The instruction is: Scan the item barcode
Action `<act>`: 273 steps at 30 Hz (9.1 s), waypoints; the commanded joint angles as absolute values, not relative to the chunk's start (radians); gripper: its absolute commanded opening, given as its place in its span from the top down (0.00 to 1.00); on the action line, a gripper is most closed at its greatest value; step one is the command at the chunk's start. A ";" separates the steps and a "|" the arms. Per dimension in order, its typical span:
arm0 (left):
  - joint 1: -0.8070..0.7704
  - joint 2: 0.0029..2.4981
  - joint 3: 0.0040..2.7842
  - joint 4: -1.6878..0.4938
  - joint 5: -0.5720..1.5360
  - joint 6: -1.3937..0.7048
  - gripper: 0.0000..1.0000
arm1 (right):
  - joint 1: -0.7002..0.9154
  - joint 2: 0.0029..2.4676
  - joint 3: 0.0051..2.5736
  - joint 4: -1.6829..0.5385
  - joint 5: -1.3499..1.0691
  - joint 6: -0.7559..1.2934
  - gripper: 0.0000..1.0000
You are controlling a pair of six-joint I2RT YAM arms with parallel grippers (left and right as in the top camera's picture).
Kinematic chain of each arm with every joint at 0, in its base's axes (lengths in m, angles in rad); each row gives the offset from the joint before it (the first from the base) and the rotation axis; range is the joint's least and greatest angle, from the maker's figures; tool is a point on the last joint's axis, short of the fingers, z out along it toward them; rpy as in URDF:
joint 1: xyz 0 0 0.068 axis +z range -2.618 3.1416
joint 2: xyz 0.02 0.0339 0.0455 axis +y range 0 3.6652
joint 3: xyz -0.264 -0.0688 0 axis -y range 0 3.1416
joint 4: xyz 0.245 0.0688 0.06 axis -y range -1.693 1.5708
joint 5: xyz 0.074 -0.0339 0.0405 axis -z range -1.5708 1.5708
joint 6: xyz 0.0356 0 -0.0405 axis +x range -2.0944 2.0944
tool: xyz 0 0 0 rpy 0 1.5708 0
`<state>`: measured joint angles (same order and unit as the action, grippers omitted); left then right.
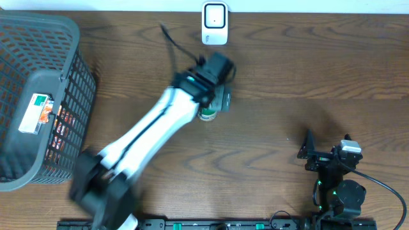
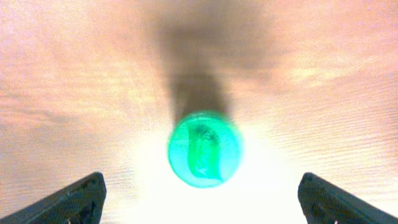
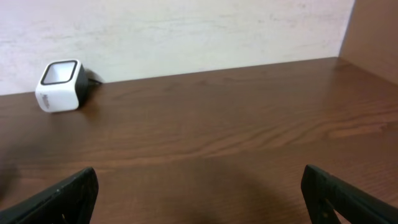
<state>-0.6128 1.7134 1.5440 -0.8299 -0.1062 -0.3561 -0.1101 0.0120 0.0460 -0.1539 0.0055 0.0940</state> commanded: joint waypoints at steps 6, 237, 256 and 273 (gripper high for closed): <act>-0.194 1.245 1.885 -1.012 -0.221 -0.389 0.02 | -0.117 0.006 0.042 -0.154 -0.002 0.081 0.01; 0.657 2.148 1.771 -0.993 -0.030 0.427 0.02 | -0.117 0.006 0.042 -0.154 -0.002 0.081 0.01; 0.734 2.203 1.771 -0.891 -0.071 0.442 0.02 | -0.117 0.006 0.042 -0.154 -0.002 0.081 0.01; 0.762 2.204 1.771 -0.812 0.107 0.456 0.02 | -0.117 0.006 0.042 -0.154 -0.002 0.081 0.01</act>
